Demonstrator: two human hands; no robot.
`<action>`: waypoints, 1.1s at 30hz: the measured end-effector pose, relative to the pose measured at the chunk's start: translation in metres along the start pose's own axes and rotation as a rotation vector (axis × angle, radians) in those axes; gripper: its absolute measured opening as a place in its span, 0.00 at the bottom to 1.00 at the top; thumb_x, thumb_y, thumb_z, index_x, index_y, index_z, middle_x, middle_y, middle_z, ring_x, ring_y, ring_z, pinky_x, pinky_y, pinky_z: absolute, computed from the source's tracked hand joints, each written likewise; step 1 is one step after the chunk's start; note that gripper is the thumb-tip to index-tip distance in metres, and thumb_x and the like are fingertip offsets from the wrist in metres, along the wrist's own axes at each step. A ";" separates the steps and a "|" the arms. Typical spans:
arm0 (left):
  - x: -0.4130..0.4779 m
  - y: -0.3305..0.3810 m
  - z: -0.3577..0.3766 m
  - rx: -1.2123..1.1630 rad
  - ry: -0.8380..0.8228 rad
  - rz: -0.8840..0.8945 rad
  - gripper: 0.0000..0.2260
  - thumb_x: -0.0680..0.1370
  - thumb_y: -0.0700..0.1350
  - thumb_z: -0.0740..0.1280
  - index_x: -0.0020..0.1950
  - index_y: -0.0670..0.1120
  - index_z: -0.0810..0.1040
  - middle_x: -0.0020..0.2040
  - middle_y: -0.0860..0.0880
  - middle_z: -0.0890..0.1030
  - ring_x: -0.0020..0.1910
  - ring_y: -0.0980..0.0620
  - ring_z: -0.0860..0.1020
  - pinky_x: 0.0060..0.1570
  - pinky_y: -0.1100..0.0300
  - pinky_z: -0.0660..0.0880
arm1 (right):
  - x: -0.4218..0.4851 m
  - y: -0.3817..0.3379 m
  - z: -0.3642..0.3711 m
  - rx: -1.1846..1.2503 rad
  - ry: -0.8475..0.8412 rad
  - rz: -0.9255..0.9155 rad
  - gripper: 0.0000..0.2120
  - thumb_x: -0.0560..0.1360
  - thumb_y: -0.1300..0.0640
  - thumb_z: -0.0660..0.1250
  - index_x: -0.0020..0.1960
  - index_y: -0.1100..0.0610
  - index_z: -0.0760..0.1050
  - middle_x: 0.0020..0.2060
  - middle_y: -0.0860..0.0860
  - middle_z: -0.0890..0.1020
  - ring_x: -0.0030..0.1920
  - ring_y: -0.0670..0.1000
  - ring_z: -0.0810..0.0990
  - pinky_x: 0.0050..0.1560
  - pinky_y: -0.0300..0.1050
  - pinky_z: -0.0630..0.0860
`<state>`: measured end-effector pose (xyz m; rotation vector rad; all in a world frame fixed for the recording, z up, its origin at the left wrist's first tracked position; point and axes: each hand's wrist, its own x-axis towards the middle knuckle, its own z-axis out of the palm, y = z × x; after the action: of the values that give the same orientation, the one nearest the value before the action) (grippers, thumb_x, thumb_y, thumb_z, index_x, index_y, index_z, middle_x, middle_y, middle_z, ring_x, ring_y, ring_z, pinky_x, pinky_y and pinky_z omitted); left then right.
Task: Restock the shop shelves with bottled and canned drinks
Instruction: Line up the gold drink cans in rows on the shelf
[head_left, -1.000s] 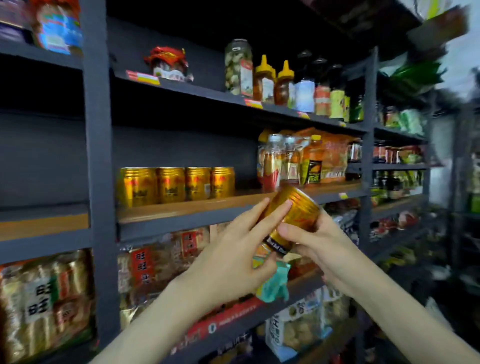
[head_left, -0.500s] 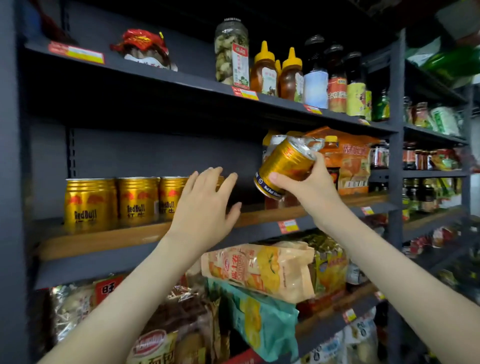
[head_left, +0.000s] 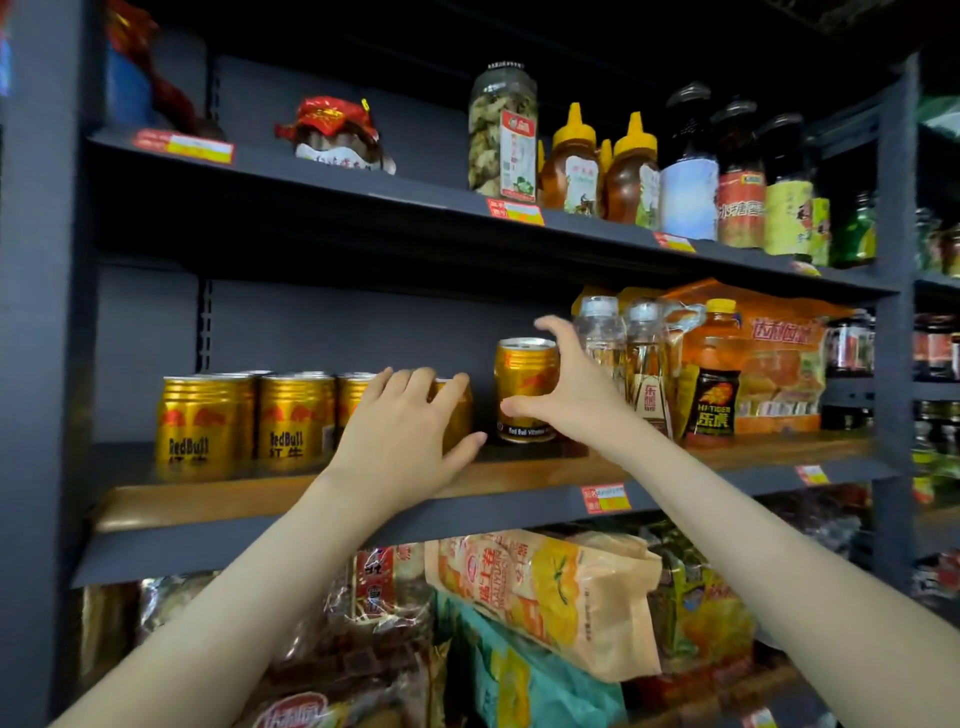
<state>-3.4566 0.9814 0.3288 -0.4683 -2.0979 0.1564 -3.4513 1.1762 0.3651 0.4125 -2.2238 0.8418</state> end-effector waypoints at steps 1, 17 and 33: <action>0.001 -0.001 0.000 0.007 0.003 0.000 0.31 0.76 0.65 0.50 0.67 0.46 0.75 0.57 0.41 0.81 0.56 0.41 0.79 0.62 0.46 0.72 | 0.004 0.004 0.001 -0.044 -0.035 0.002 0.38 0.67 0.50 0.77 0.70 0.45 0.60 0.58 0.48 0.72 0.56 0.51 0.75 0.50 0.44 0.74; 0.002 -0.004 0.009 0.006 0.077 -0.007 0.27 0.78 0.60 0.51 0.65 0.45 0.76 0.54 0.45 0.82 0.53 0.44 0.80 0.59 0.47 0.74 | 0.039 0.018 0.005 -0.740 -0.450 -0.215 0.45 0.69 0.48 0.75 0.77 0.45 0.52 0.74 0.49 0.64 0.72 0.53 0.63 0.63 0.52 0.73; -0.014 -0.010 -0.003 0.078 0.195 -0.031 0.22 0.79 0.55 0.54 0.61 0.44 0.79 0.55 0.44 0.82 0.55 0.45 0.80 0.62 0.48 0.72 | 0.050 0.020 0.028 -0.877 -0.220 -0.184 0.32 0.78 0.59 0.64 0.78 0.56 0.53 0.75 0.56 0.60 0.74 0.58 0.60 0.73 0.49 0.57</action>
<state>-3.4501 0.9664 0.3219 -0.3880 -1.8999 0.1676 -3.5108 1.1701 0.3774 0.2710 -2.4463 -0.3171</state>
